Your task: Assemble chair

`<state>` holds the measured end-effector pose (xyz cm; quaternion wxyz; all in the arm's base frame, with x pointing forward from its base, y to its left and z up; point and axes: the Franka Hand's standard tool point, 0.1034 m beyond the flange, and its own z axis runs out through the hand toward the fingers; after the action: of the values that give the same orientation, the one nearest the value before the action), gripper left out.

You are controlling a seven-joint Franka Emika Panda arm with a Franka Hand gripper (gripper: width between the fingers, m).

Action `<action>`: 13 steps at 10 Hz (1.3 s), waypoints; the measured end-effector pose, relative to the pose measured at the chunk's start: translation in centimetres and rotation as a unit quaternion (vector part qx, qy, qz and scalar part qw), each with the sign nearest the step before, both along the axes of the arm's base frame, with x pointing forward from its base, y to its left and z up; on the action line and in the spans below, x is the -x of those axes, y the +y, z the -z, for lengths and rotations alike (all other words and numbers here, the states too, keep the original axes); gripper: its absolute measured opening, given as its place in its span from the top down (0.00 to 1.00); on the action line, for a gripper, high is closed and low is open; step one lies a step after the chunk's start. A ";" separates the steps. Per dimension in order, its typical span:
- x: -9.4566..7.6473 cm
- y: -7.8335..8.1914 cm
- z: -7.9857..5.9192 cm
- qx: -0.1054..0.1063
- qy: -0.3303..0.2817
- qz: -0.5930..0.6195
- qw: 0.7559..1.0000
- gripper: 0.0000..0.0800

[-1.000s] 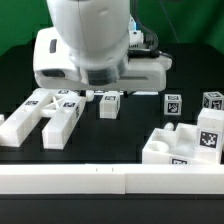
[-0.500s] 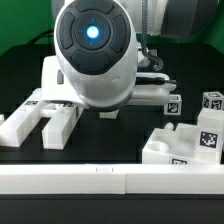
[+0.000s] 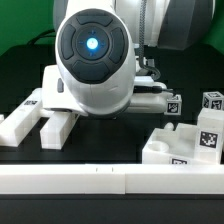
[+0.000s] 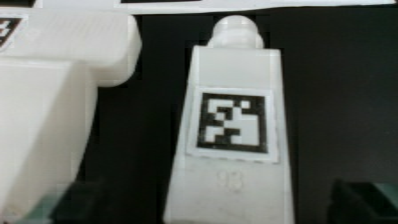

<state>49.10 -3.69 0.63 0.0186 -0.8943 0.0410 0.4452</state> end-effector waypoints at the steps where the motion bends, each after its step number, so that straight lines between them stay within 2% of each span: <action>1: 0.0 0.0 0.0 0.000 0.000 0.000 1.000 0.42; 2: 0.0 0.0 0.0 0.000 0.000 0.000 1.000 0.64; 4: -0.3 0.1 -0.2 0.001 -0.002 0.000 1.000 0.64; 5: -0.6 0.5 -0.7 0.001 -0.004 -0.003 1.000 0.64; 7: -1.0 1.7 -3.0 0.002 0.002 -0.006 1.000 0.64; 8: -1.6 2.7 -4.9 0.008 0.011 -0.003 1.000 0.64; 9: -3.0 3.6 -6.9 0.009 0.006 -0.006 1.000 0.64; 10: -3.6 3.8 -7.6 0.007 -0.001 -0.008 1.000 0.64; 13: -4.3 3.6 -7.1 0.009 -0.028 -0.008 1.000 0.64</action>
Offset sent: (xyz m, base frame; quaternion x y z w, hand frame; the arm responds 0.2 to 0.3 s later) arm 0.0062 0.0046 0.0075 -0.0032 -0.0034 0.0010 1.0000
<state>53.42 -0.07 7.71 0.0084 -0.9067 0.0373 0.4201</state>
